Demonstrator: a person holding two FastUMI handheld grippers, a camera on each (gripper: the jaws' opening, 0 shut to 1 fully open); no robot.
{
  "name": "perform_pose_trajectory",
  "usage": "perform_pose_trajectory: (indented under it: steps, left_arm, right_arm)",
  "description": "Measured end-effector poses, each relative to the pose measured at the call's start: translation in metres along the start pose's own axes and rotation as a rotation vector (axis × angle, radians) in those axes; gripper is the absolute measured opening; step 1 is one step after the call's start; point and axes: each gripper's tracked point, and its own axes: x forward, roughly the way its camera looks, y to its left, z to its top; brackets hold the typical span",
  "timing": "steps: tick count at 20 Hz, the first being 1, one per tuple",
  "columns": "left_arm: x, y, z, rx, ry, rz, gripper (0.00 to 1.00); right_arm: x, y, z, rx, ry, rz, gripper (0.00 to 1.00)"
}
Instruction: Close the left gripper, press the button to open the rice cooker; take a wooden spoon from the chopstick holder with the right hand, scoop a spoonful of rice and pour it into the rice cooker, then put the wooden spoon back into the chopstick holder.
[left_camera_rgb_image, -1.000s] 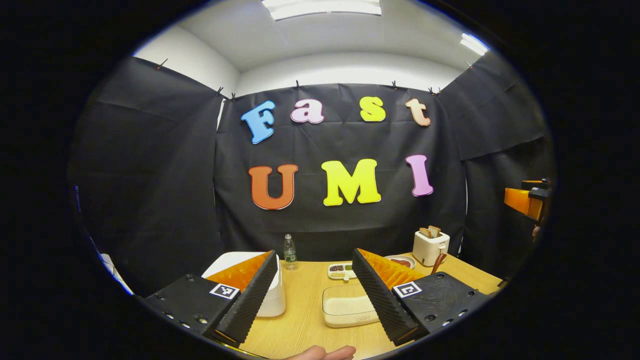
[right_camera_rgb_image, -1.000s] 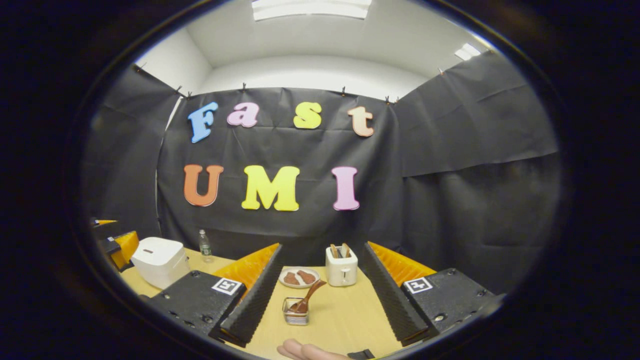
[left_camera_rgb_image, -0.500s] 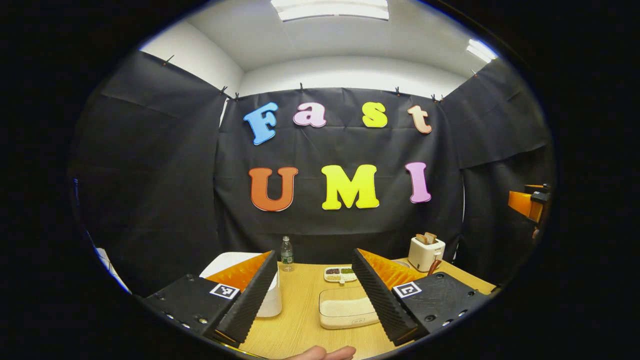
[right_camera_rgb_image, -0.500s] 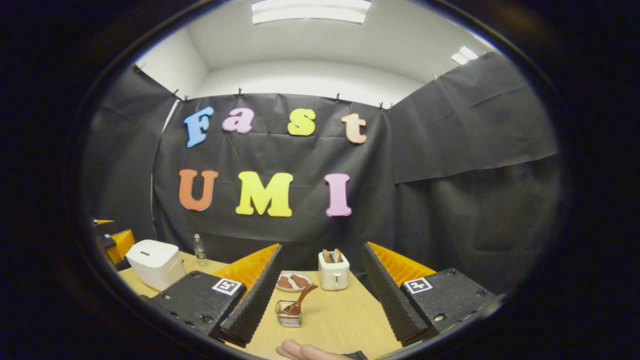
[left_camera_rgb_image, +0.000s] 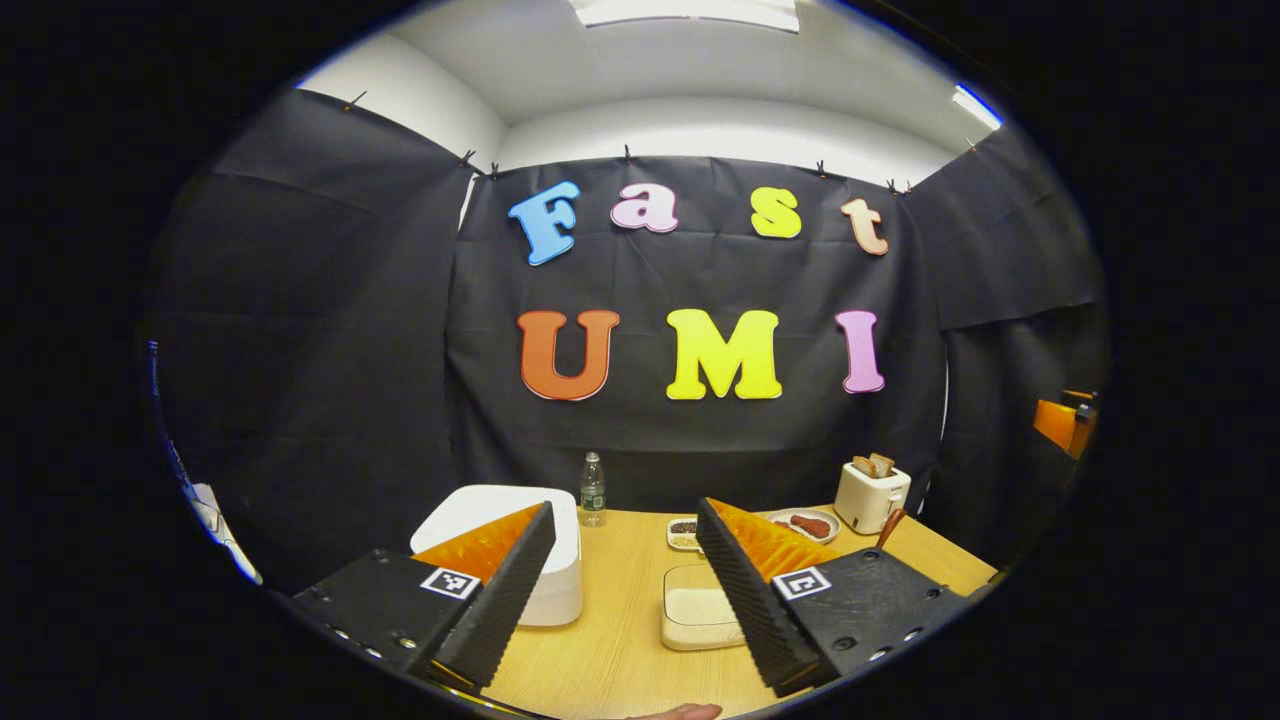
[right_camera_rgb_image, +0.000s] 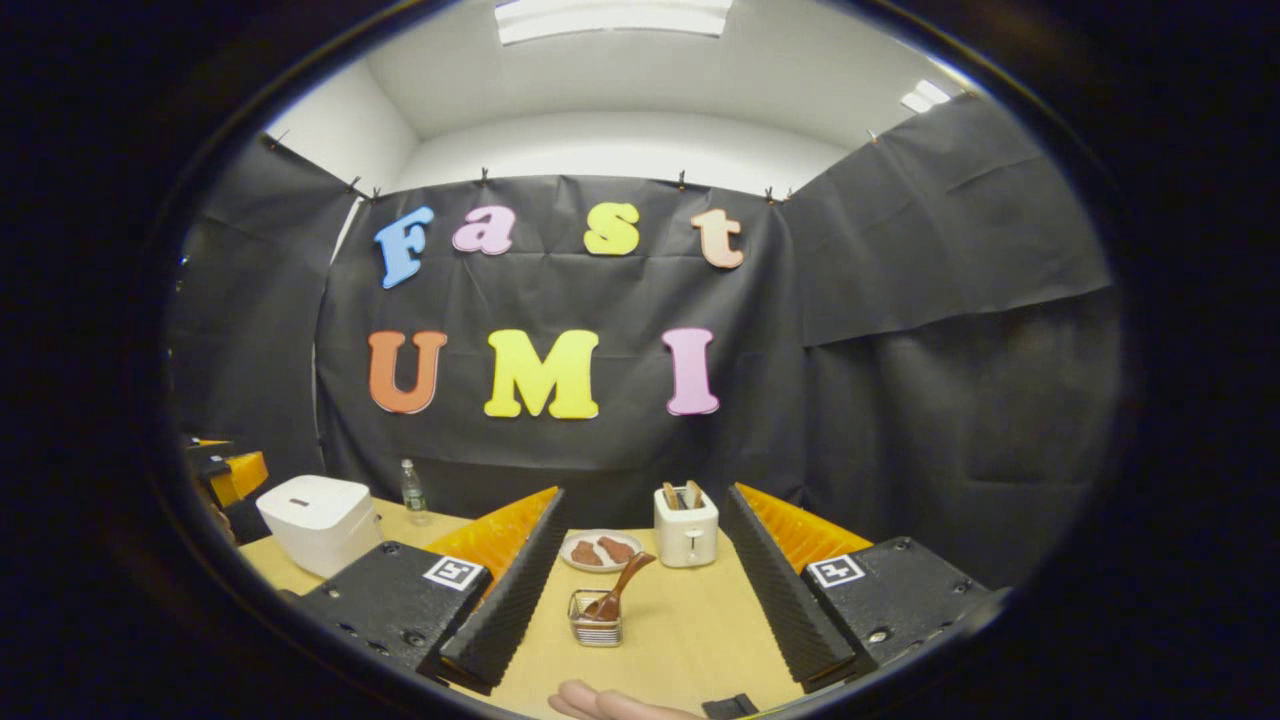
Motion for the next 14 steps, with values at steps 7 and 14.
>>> perform_pose_trajectory:
  steps: [7,14]
  left_arm:
    - [0.041,0.064,-0.008,0.037,0.064,0.056,0.16]
    - [0.108,0.109,-0.058,0.059,0.240,0.097,0.02]
  right_arm:
    - [0.010,-0.003,-0.035,0.014,0.029,0.032,1.00]
    - [0.028,-0.009,-0.075,0.004,0.068,0.063,1.00]
